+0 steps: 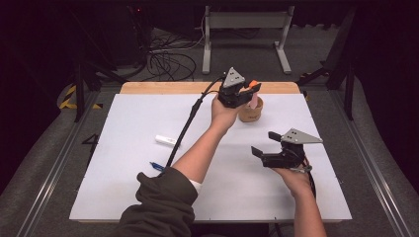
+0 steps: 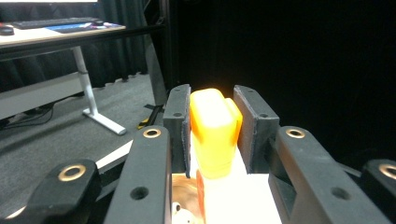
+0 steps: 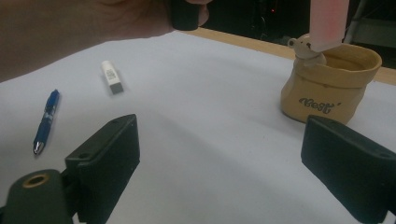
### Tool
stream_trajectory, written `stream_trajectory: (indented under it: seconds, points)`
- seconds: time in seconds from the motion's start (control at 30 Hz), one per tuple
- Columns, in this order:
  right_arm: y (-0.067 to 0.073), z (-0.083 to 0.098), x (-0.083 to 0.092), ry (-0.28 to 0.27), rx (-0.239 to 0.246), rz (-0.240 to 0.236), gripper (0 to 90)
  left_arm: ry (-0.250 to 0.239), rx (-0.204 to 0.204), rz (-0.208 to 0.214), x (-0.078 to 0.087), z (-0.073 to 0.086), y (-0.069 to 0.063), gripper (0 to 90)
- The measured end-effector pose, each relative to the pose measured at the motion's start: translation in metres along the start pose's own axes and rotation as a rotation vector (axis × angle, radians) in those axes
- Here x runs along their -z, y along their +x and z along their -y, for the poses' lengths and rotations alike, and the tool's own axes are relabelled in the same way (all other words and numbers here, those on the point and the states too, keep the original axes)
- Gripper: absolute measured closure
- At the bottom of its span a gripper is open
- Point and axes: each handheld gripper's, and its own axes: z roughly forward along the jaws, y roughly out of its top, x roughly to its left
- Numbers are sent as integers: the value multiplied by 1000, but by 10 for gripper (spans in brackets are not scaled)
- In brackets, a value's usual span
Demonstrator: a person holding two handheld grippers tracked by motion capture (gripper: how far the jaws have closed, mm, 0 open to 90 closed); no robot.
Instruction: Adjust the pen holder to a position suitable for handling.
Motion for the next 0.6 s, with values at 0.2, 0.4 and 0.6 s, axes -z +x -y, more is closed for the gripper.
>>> stream_trajectory:
  seconds: [0.2, 0.4, 0.6]
  points:
    - [0, 0, -1, 3, 4, -4, 123, -16, 38, -6, -6, 4, 4, 684]
    - [0, 0, -2, 3, 5, -9, 123, -29, 52, -24, -12, 6, 8, 684]
    - [-1, 0, -2, 4, 4, -11, 124, -27, 65, -29, -19, 10, 10, 684]
